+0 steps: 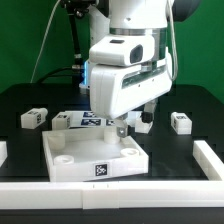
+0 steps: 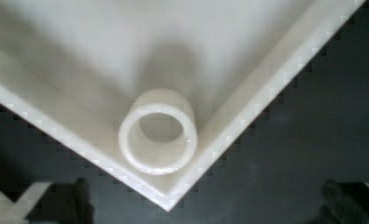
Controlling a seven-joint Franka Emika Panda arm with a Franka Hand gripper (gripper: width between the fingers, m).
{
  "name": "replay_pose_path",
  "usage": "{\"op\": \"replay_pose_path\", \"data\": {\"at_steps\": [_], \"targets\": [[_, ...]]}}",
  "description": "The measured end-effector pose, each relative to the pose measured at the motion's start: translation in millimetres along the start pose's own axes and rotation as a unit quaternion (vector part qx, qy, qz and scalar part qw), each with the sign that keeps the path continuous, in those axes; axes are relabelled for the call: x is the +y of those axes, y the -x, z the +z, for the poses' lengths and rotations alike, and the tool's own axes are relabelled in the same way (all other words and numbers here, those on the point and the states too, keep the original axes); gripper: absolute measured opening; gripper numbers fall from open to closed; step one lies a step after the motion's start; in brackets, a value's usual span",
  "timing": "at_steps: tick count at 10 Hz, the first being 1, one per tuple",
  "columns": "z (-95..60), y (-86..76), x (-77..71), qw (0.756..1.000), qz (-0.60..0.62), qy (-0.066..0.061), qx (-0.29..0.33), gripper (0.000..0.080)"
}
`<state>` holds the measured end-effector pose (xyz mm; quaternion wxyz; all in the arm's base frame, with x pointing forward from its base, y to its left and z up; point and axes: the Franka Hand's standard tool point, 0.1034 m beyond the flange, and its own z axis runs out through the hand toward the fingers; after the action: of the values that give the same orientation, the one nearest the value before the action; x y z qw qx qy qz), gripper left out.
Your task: Assemble one leg
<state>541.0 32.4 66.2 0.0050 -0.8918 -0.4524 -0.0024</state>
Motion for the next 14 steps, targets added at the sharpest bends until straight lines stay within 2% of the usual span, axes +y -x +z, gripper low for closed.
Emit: {"op": "replay_pose_path", "data": {"at_steps": [7, 8, 9, 10, 12, 13, 14], "targets": [[0.0, 0.1, 0.1, 1.000, 0.000, 0.000, 0.000, 0.0650], [1.0, 2.4, -0.2, 1.000, -0.022, 0.004, 0.004, 0.0650], [6.8, 15.2, -6.4, 0.998, -0.067, 0.011, 0.010, 0.0650], [13.6, 36.8, -14.5, 0.993, -0.118, 0.009, 0.008, 0.0650], [21.6, 66.1, -12.0, 0.974, -0.227, -0.014, -0.004, 0.0650], [23.4, 75.2, -11.1, 0.967, -0.255, -0.028, -0.010, 0.0650], [23.0, 73.3, -10.9, 0.970, -0.240, -0.025, -0.009, 0.0650]]}}
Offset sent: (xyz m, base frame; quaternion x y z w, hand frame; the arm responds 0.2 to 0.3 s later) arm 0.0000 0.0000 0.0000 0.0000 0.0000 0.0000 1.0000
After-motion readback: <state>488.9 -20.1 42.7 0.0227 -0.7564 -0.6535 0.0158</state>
